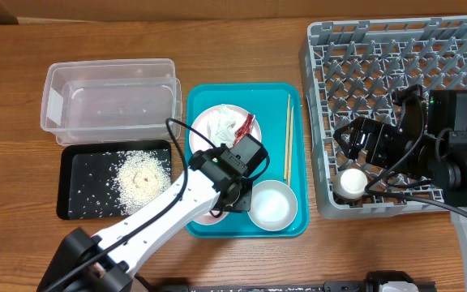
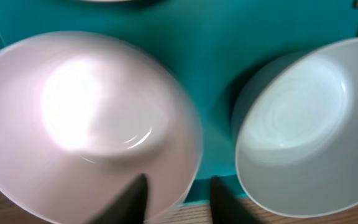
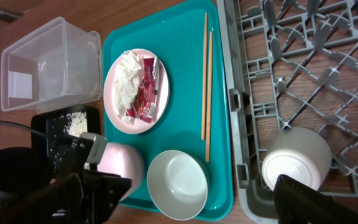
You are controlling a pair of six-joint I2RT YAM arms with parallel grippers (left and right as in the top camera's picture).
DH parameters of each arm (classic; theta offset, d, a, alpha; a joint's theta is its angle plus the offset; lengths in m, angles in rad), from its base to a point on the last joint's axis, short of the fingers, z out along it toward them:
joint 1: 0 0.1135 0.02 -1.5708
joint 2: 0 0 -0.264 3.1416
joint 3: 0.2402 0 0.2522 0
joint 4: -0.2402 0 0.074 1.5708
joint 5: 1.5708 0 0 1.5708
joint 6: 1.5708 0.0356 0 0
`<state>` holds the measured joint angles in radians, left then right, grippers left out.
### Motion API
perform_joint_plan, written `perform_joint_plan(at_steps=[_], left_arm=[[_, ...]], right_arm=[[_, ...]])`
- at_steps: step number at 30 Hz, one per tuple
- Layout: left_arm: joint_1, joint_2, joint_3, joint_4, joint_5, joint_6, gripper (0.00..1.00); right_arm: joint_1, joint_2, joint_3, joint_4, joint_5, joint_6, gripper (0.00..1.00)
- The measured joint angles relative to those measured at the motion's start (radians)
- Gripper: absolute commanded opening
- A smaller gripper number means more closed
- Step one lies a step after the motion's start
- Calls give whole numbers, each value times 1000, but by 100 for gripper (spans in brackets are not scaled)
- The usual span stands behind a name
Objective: Sort waste into correct bins and load items into the dishwasher
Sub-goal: 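Set the emptied bowl back on the teal tray with left gripper, then grasp the tissue from the plate and drop it in the clear bin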
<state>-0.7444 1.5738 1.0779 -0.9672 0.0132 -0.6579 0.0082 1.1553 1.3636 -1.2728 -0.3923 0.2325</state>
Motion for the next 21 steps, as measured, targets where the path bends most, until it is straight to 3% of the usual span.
perform_joint_plan(at_steps=[5,8,15,21], left_arm=[[39,2,31,-19,1,10,68],[94,2,96,6,-8,49,75],[277,31,160,235,-55,171,77],[360,246,165,393,-29,211,82]], right_arm=[[0,0,0,0,4,0,100],[0,0,0,0,7,0,100],[0,4,0,-1,8,0,100],[0,20,0,-2,8,0,100]])
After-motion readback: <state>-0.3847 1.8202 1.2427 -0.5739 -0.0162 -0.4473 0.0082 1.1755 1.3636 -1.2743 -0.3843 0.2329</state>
